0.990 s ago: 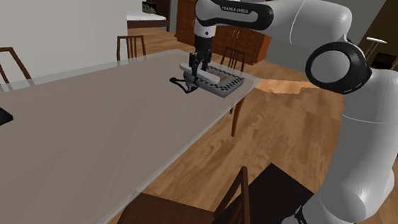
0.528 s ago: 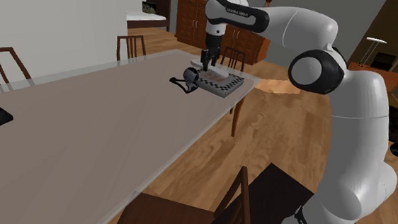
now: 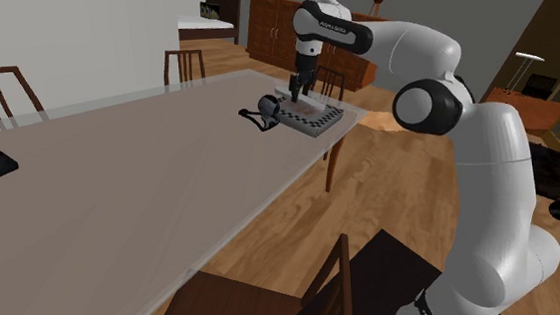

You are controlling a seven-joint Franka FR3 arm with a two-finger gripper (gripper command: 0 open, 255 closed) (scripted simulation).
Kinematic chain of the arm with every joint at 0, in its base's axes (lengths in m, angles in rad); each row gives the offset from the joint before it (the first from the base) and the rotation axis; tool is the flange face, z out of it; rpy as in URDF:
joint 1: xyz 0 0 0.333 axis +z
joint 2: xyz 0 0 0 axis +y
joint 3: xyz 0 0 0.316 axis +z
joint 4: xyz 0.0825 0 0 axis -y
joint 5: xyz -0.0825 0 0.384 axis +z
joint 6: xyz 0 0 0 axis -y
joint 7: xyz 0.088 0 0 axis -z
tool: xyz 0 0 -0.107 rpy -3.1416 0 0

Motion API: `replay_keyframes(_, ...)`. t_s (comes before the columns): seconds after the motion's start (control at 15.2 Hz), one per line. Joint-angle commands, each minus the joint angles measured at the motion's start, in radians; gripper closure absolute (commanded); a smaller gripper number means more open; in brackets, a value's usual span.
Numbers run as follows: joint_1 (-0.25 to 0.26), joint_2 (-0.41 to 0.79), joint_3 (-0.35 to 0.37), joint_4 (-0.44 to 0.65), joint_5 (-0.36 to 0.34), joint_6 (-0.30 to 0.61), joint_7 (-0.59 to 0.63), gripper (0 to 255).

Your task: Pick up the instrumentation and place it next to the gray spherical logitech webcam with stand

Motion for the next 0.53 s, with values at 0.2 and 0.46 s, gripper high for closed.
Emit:
replay_keyframes(0.2,-0.014,-0.038,0.002,-0.131,0.005,0.093,0.004,255)
replay_keyframes(0.46,-0.022,-0.054,0.003,-0.211,0.006,0.158,0.007,255)
